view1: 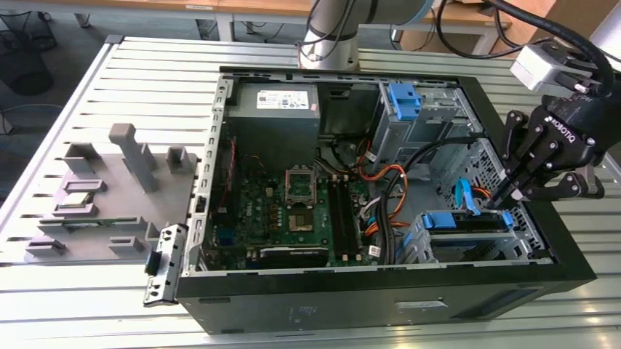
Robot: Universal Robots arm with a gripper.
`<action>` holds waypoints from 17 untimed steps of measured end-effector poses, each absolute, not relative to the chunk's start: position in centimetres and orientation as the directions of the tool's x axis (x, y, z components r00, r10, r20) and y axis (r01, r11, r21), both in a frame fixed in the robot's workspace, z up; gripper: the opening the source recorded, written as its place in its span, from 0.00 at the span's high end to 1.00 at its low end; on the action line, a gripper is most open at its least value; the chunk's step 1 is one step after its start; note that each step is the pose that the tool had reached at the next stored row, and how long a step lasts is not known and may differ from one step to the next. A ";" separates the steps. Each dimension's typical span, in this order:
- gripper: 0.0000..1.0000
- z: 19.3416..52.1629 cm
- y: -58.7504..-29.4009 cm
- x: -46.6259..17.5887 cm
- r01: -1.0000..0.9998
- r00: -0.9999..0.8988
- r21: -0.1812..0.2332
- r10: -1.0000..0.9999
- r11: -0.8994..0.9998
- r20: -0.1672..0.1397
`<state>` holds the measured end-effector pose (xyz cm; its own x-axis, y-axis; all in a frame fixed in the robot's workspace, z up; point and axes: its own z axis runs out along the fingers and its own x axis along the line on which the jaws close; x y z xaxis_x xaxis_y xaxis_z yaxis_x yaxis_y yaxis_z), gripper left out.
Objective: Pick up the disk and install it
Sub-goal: 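Insert the second disk wire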
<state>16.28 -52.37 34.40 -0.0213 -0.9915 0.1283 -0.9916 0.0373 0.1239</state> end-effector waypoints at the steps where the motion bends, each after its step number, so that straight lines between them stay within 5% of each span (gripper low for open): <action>1: 0.83 34.4 -52.4 16.2 -0.992 -0.021 0.118 -0.992 0.036 0.128; 17: 0.83 34.2 -52.7 14.7 -0.999 -0.012 0.046 -0.992 0.018 0.127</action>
